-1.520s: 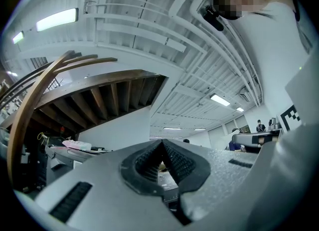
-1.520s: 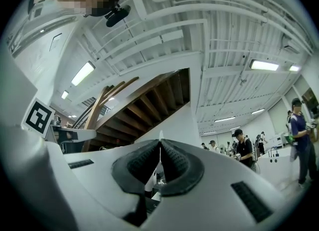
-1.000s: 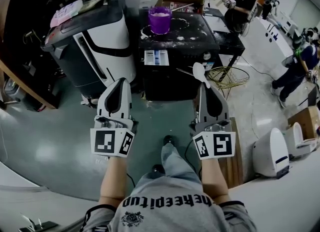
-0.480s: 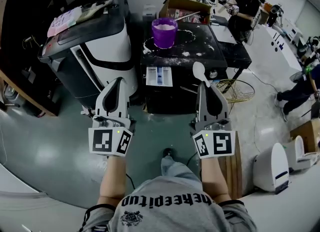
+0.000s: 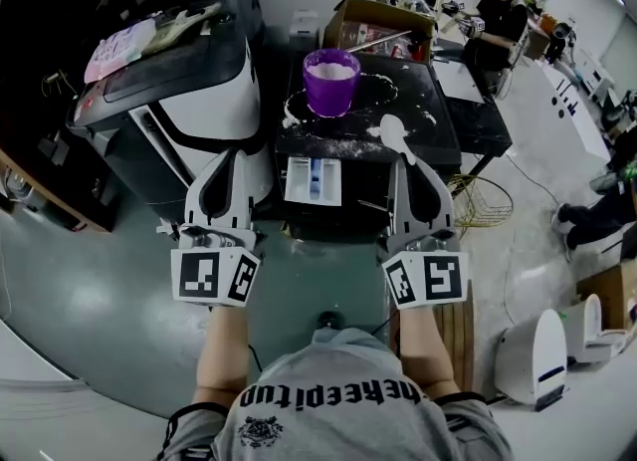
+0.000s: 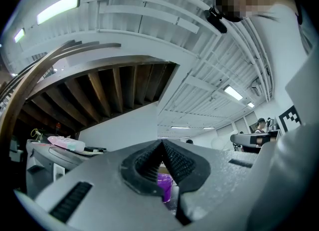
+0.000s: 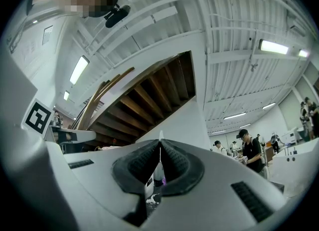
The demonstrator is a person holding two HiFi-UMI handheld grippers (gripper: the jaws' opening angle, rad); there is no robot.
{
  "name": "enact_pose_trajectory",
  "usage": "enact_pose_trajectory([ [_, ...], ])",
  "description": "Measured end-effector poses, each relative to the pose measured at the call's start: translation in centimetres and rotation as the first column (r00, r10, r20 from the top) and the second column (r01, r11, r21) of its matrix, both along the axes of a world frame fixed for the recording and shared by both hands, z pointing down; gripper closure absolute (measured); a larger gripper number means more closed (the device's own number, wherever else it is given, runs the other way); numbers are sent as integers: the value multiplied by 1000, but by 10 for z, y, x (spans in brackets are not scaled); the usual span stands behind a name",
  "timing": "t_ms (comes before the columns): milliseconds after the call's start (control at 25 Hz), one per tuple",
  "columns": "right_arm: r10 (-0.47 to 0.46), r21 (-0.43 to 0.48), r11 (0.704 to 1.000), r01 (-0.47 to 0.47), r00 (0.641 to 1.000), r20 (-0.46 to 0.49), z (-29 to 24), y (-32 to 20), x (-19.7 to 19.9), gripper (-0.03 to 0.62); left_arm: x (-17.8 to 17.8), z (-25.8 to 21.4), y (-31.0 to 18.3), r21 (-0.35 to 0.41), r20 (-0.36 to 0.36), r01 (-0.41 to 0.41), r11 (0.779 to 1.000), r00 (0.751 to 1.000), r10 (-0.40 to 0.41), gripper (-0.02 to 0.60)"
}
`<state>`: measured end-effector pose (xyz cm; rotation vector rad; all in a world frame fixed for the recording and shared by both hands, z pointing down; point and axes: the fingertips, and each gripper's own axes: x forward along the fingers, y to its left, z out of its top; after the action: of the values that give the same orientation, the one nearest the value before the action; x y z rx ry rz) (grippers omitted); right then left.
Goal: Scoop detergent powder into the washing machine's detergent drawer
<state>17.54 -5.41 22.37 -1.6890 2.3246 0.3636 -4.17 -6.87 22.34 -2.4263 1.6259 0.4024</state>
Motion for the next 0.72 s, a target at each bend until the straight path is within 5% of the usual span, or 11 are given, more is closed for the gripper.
enact_pose_trajectory([
  [720,-63,-47,997,63,998,8,20,-112,12,588,15,17,-106,-31,-27,29,999,999,-29,577],
])
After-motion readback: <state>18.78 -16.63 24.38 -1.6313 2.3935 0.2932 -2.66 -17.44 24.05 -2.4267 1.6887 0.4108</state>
